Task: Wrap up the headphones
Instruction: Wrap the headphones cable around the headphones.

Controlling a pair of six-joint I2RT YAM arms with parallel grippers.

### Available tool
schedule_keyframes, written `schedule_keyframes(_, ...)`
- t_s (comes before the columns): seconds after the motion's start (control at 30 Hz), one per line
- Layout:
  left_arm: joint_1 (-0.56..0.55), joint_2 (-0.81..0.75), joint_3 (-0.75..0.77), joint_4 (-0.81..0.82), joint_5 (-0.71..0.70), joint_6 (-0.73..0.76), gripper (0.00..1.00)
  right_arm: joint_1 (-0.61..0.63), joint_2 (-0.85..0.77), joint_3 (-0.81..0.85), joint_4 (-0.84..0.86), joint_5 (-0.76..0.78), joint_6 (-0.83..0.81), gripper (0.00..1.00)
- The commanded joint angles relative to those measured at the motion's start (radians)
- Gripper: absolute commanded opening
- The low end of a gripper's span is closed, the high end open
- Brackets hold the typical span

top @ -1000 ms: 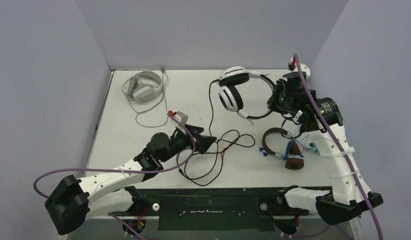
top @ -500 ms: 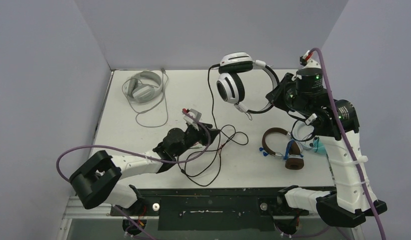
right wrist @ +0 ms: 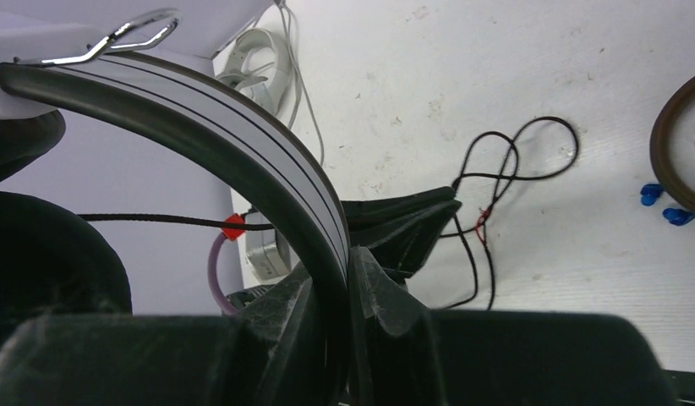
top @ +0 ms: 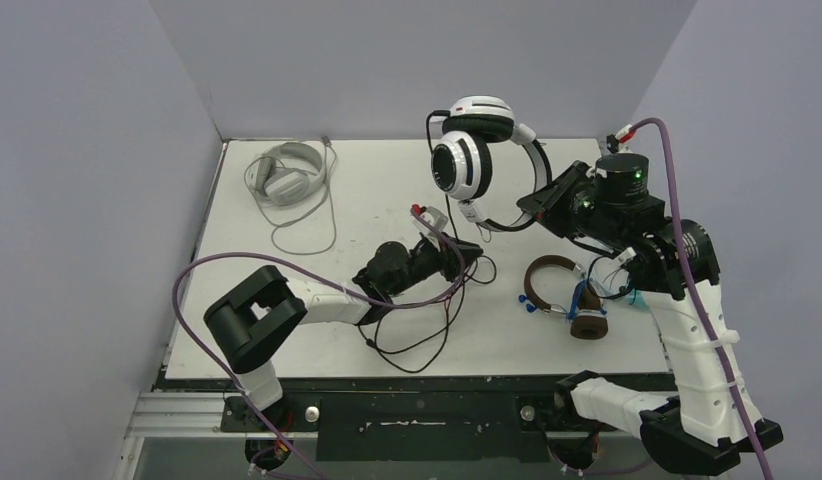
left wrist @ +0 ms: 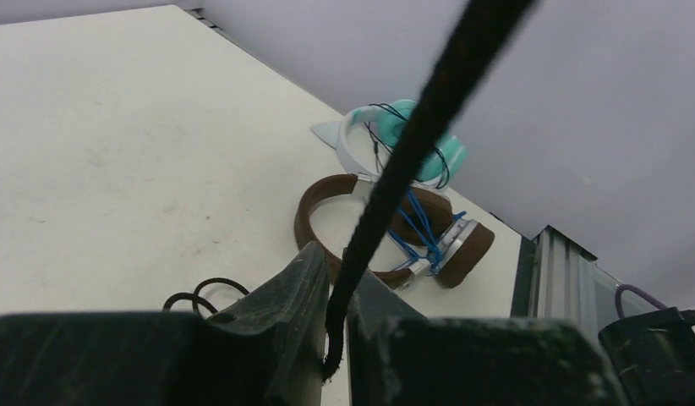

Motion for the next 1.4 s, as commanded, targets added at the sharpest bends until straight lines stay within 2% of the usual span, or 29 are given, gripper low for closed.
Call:
schedule_keyframes(0.0, -0.036, 0.040, 0.067, 0.043, 0.055, -0.015, 0.11, -0.002, -0.061, -0.031, 0.223, -0.024, 0.160, 0.00)
schedule_keyframes(0.2, -0.069, 0.061, 0.084, -0.014, 0.071, -0.015, 0.10, -0.001, -0.060, -0.077, 0.268, -0.035, 0.215, 0.00)
schedule_keyframes(0.37, -0.119, 0.109, 0.184, -0.145, 0.097, 0.011, 0.11, 0.000, -0.130, -0.211, 0.374, 0.032, 0.345, 0.00)
schedule_keyframes(0.47, -0.144, 0.139, 0.236, -0.191, 0.126, 0.013, 0.11, -0.002, -0.175, -0.291, 0.428, 0.105, 0.404, 0.00)
schedule_keyframes(0.7, -0.219, 0.144, 0.273, -0.317, 0.113, 0.101, 0.09, -0.002, -0.207, -0.355, 0.448, 0.346, 0.431, 0.00)
schedule_keyframes(1.1, -0.371, 0.063, 0.267, -0.519, 0.056, 0.202, 0.06, -0.002, -0.207, -0.457, 0.466, 0.791, 0.334, 0.00)
schedule_keyframes(1.2, -0.391, 0.017, 0.274, -0.613, 0.004, 0.238, 0.00, -0.002, -0.185, -0.447, 0.456, 0.864, 0.236, 0.00)
schedule_keyframes(1.37, -0.392, -0.089, 0.226, -0.727, -0.072, 0.282, 0.00, -0.002, -0.145, -0.427, 0.448, 0.929, 0.041, 0.00)
